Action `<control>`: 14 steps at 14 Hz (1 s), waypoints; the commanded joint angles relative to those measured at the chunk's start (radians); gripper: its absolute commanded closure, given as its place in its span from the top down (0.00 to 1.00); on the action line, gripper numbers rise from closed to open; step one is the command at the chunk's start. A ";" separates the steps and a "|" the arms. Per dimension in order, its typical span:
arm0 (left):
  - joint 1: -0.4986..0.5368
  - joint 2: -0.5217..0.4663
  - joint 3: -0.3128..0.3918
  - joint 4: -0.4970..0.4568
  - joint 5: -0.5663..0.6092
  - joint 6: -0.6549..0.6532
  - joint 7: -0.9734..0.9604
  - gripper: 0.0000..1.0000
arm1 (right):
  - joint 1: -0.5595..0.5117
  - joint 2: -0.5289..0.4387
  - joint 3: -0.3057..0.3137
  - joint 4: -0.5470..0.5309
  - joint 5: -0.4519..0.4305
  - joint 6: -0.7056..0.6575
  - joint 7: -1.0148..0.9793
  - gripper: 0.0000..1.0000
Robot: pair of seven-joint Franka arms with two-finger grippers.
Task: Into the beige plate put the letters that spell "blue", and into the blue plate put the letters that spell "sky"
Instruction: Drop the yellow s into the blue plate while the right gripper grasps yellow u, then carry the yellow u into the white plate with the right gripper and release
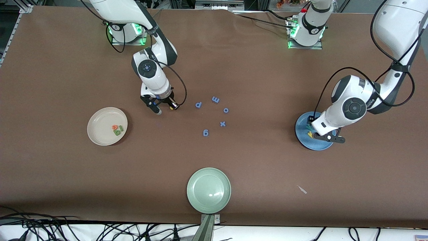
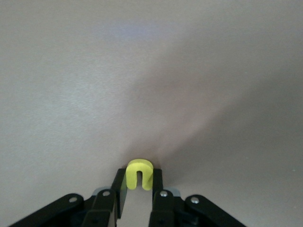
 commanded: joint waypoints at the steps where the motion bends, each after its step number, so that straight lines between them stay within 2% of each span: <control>1: 0.009 -0.038 -0.058 0.071 0.015 -0.128 0.013 1.00 | 0.005 -0.015 -0.008 0.027 -0.007 -0.039 -0.053 0.00; 2: 0.009 -0.048 -0.084 0.112 0.007 -0.198 0.013 1.00 | 0.003 -0.025 -0.017 0.048 -0.007 -0.091 -0.092 0.00; 4: 0.008 -0.065 -0.115 0.223 -0.093 -0.342 0.011 1.00 | 0.003 -0.056 -0.064 0.073 -0.009 -0.193 -0.208 0.00; 6: 0.006 -0.068 -0.138 0.347 -0.144 -0.477 0.016 1.00 | 0.003 -0.094 -0.124 0.073 -0.010 -0.279 -0.405 0.00; 8: 0.005 -0.073 -0.143 0.468 -0.186 -0.565 0.041 1.00 | 0.003 -0.120 -0.211 0.079 -0.009 -0.378 -0.619 0.00; 9: 0.003 -0.106 -0.132 0.497 -0.228 -0.582 0.042 1.00 | 0.003 -0.125 -0.257 0.082 -0.009 -0.405 -0.715 0.00; 11: -0.020 -0.212 -0.065 0.510 -0.313 -0.582 0.042 1.00 | 0.002 -0.130 -0.328 0.091 -0.009 -0.425 -0.854 0.00; 14: -0.148 -0.327 0.145 0.505 -0.422 -0.582 0.041 1.00 | -0.011 -0.105 -0.406 0.111 -0.010 -0.425 -1.004 0.00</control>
